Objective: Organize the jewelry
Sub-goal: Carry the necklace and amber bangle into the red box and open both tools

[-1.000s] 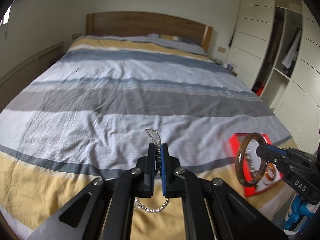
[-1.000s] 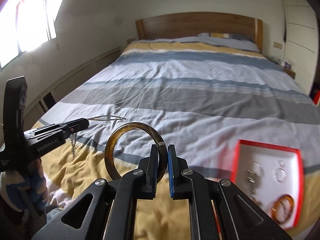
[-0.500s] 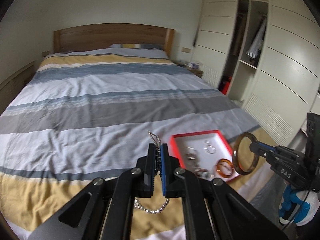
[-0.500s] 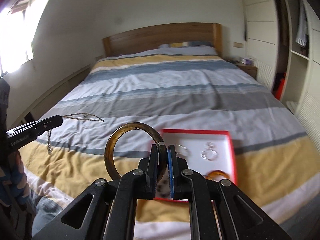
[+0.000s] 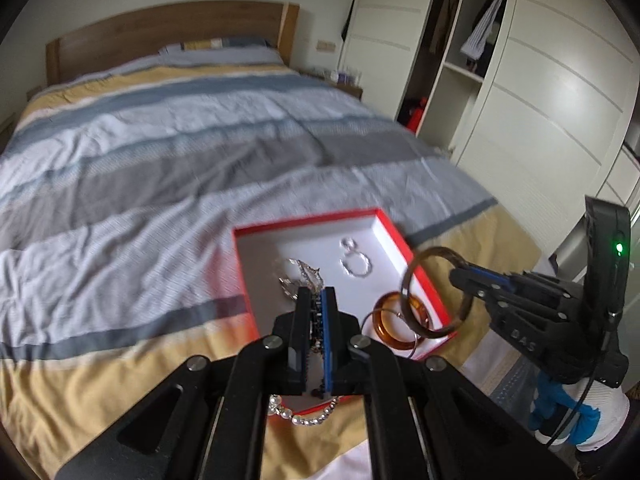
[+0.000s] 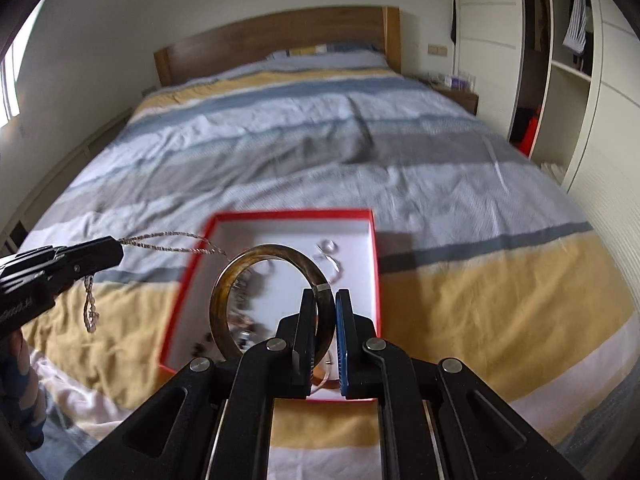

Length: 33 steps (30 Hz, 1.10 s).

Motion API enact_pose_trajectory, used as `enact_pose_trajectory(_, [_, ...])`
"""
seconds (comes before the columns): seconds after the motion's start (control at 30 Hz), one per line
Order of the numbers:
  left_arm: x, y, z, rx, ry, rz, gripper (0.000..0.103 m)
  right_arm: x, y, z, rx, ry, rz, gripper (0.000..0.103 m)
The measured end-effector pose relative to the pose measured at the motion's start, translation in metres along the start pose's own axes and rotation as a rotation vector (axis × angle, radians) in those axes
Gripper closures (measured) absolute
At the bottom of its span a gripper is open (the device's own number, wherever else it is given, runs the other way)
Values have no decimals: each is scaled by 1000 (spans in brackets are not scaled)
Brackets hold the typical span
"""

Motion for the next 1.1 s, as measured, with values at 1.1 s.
enact_pose_trajectory(1.1, [-47,-6,80,81,-199,-79,71,-8,10,87,23,-136,-38,73])
Point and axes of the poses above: each gripper's, at about its wrist camera, not at the fingertips, and z roughly the way its jaws point, y to its right, x to its top, the point moved 6 cm from there along z, roughly the way its jaws point, and after that the axes turned 9 degrees about -y, right-handed, at the moved point
